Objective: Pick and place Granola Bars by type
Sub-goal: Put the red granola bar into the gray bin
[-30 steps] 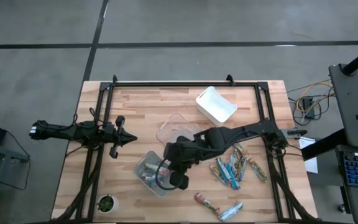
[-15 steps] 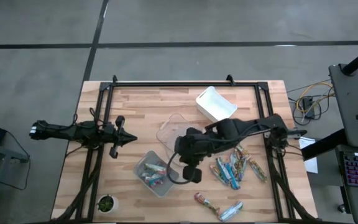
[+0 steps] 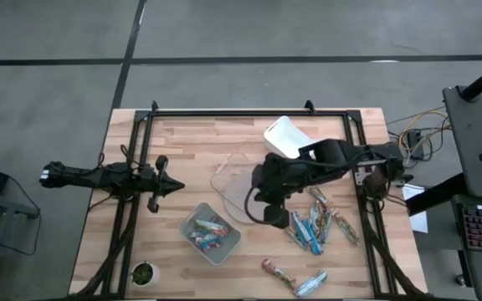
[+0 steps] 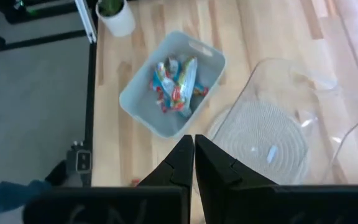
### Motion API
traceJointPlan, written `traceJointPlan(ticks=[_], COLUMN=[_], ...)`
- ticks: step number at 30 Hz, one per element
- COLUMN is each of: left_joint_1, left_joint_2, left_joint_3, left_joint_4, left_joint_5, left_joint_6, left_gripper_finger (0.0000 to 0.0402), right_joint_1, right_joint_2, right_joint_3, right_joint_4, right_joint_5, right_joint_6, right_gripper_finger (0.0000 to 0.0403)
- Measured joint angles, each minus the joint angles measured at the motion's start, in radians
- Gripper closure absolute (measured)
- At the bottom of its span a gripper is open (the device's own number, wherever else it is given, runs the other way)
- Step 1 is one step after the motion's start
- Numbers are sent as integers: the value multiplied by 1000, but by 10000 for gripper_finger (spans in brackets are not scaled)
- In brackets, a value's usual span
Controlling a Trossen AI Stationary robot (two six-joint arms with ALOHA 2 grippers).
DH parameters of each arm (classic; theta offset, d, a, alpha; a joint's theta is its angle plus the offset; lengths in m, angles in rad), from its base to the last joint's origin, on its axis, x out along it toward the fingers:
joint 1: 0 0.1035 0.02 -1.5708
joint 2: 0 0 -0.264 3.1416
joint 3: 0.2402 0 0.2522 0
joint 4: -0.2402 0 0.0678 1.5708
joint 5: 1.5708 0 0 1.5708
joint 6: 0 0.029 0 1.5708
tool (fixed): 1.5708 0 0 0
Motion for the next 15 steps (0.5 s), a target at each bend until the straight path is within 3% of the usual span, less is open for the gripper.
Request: traceJointPlan(ticks=[8,15], left_joint_1=[0,0], left_joint_2=[0,0], left_joint_3=[0,0], left_joint_4=[0,0], left_joint_5=[0,0], left_joint_6=[0,0], left_gripper_finger=[401,401], right_joint_1=[8,50], right_joint_2=[-83,-203], right_joint_3=[-226,-515], right_joint_4=[80,356], right_joint_5=[-6,-57], right_joint_6=[23,96], right_gripper_finger=[394,394])
